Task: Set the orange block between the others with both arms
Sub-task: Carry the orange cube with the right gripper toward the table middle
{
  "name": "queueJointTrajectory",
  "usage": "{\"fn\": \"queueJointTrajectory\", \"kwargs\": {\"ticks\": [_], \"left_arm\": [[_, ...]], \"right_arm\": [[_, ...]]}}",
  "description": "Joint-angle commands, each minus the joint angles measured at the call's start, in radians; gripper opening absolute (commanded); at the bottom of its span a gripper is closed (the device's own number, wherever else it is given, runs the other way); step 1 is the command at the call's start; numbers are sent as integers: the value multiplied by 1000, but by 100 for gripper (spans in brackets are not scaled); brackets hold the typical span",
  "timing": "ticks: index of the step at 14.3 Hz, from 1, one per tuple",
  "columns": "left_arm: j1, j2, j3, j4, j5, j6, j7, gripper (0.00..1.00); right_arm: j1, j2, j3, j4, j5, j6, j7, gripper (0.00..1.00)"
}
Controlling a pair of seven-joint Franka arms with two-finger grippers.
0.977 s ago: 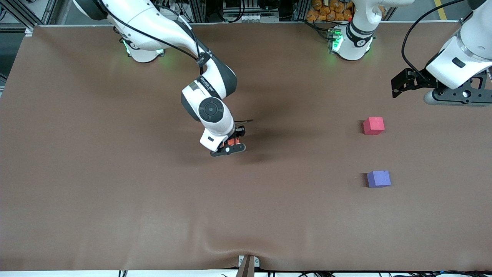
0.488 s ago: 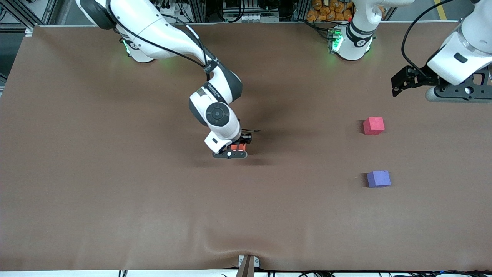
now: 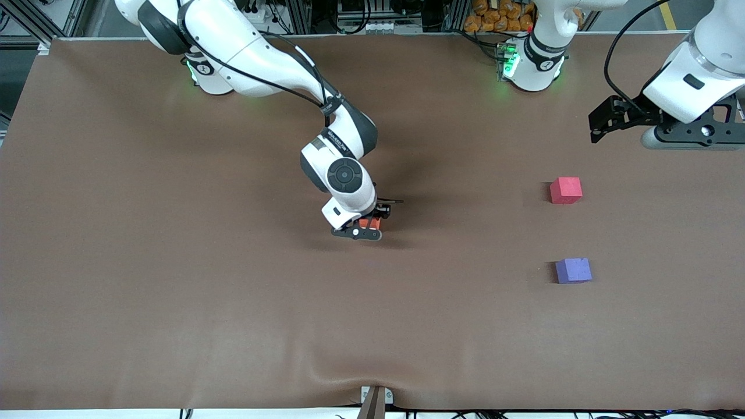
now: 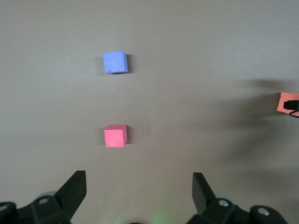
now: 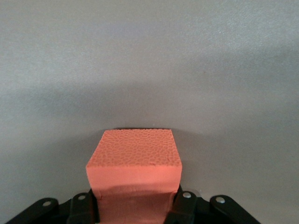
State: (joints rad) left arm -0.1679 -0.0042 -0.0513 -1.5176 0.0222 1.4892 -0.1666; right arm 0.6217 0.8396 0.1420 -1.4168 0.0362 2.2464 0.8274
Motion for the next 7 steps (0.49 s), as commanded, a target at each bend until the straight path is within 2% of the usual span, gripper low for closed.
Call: {"fn": "queueJointTrajectory", "kwargs": {"ticks": [1,2,3,4,7], "left_arm": [[-9,10,-16,5,5,3,-43,100],[-12,15,-19,4,7,6,-45,100],[-12,24,-25,7,7,8,-48,100],[-12,29,-35,7,5,13,-53,100],[-19,65,-76,8,7,51,-105,100]], "right_arm": [[7,30,-4,39,7,2,25,10],[4,30,-4,39,8,1,24,29],[4,30,-4,39,4,-1,22,72],[7,27,-4,39,2,-1,24,100],[1,0,-5,39,4,-14,22,100]]}}
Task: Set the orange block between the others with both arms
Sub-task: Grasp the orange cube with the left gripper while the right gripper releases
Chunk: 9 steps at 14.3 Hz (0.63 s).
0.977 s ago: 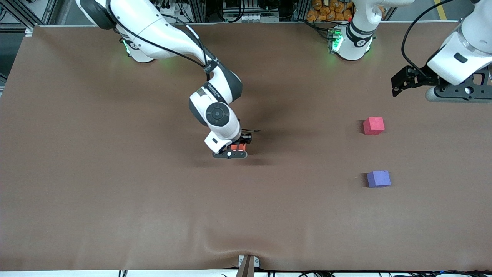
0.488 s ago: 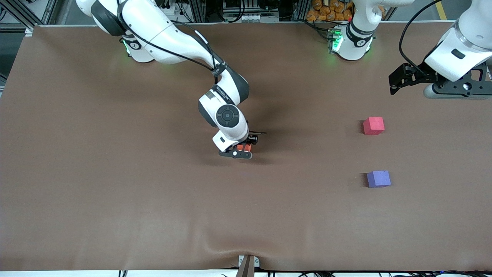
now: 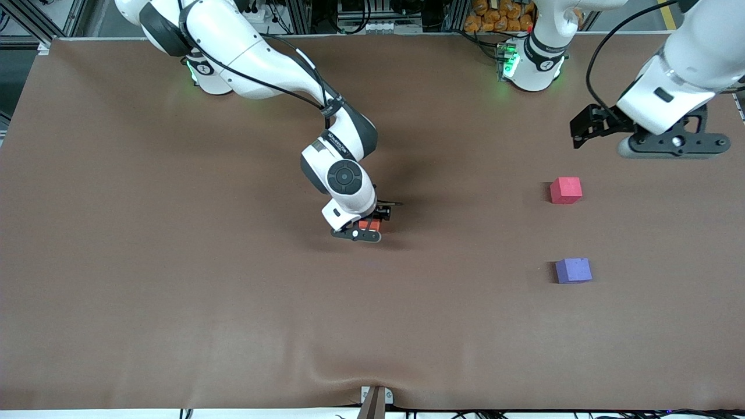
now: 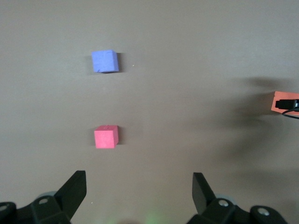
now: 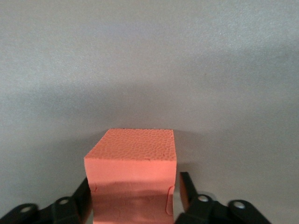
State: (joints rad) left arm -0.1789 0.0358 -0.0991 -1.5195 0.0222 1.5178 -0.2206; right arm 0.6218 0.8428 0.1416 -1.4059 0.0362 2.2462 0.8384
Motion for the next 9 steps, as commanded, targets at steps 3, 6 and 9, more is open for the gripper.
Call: {"fn": "queueJointTrajectory", "kwargs": {"ticks": [3,6,9], "left_arm": [[-13,78,-97,12,13,62,-138,100],[-14,125,-148,12,21,107,-187,100],[-56,179,-160,12,22,130,-192,100]], "right_arm": [[-8,-39,-7,30,4,-59,10,100],[-45,-92,-8,30,5,-118,-1,100],[-102,-145,-5,28,7,-152,-36,100]]}}
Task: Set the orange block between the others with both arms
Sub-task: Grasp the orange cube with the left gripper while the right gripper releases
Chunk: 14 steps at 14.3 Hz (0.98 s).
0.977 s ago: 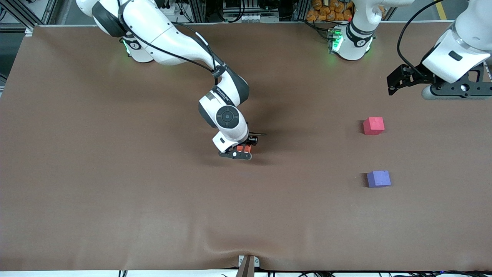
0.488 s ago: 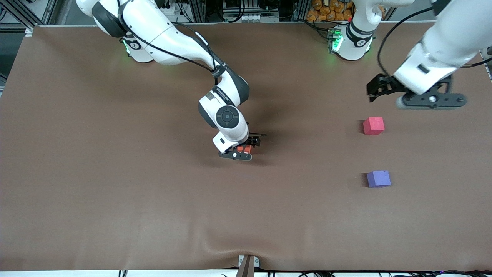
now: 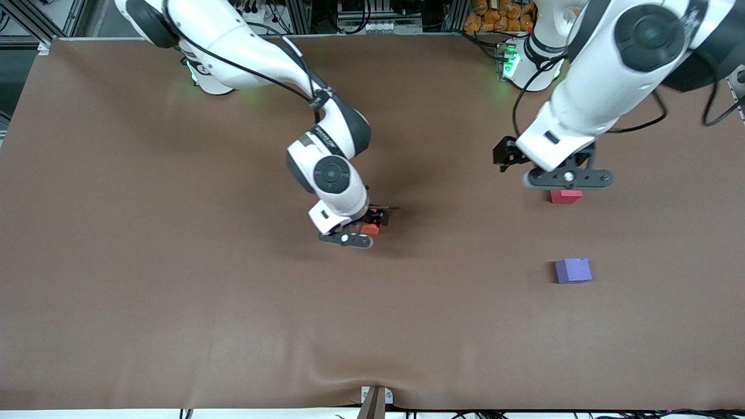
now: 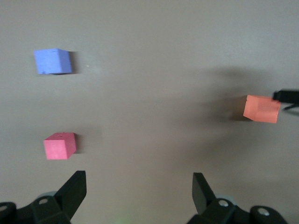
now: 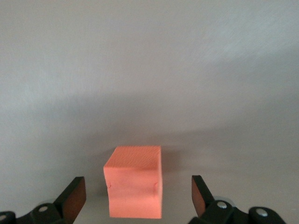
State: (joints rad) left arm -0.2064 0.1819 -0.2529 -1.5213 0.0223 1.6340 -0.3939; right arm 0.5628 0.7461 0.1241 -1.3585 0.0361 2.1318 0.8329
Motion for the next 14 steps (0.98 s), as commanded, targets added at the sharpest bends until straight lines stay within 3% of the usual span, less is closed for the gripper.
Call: {"fn": "queueJointTrajectory", "kwargs": {"ticks": [1,4,7,12,14], "left_arm": [[-54,53,-6,13,19,14,-23,100],[-90,109,-8,17,11,53,-77,100],[-184,184,-6,21,16,157,-156,100],[-287,393,7,173,19,254,-241,100],[-309,439,9,185,19,338,-241,100]], "right_arm": [[-59,-62,11,-19,7,-53,-69,100],[-139,-105,8,-45,2,-104,-162,100],[-259,-191,9,-154,1,-87,-308,100],[-440,-379,8,-351,1,-76,-497,100],[-529,-427,8,-398,-5,-76,-643,100]]}}
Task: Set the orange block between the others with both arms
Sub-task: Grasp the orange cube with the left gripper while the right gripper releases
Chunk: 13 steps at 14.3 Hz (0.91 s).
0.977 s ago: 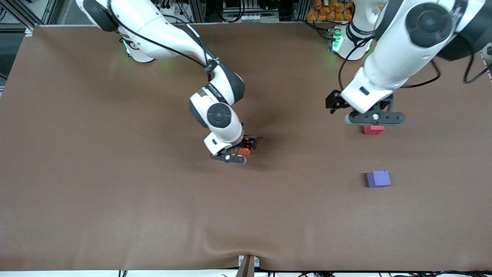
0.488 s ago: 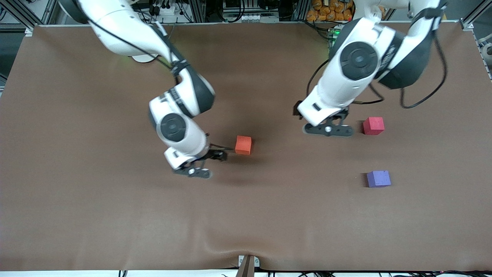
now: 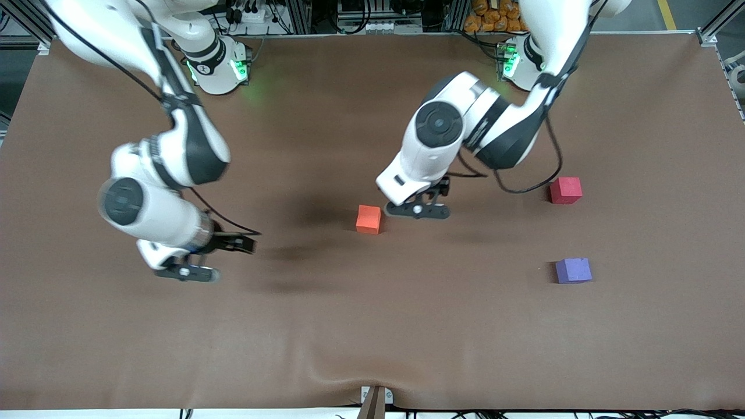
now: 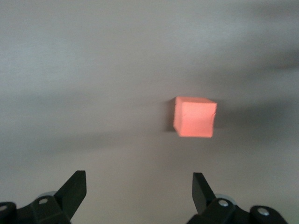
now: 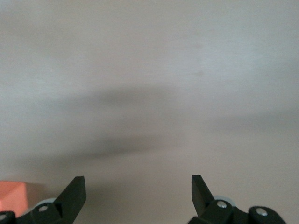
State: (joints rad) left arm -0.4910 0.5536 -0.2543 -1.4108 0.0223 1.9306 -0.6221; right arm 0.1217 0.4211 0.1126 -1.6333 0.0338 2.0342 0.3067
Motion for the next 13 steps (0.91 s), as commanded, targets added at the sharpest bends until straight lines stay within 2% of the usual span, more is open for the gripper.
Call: {"fn": "queueJointTrajectory", "kwargs": {"ticks": [1,3,6,8,11,13], "left_arm": [[-35,89,12,75,19,82,-15,100],[-66,136,16,75,21,143,-16,100],[-162,186,102,76,18,194,-18,100],[-195,219,119,76,18,217,-33,100],[-213,259,119,76,18,260,-48,100],[-213,276,119,76,18,274,-53,100]], "right_arm": [[-134,-114,19,-131,-3,17,-199,100],[-213,-148,19,-134,-3,-8,-332,100],[-299,-198,19,-132,-3,-69,-452,100],[-329,-249,19,-129,-5,-109,-474,100],[-310,-341,32,-119,-55,-224,-439,100],[-240,-363,32,-118,-60,-265,-361,100]]}}
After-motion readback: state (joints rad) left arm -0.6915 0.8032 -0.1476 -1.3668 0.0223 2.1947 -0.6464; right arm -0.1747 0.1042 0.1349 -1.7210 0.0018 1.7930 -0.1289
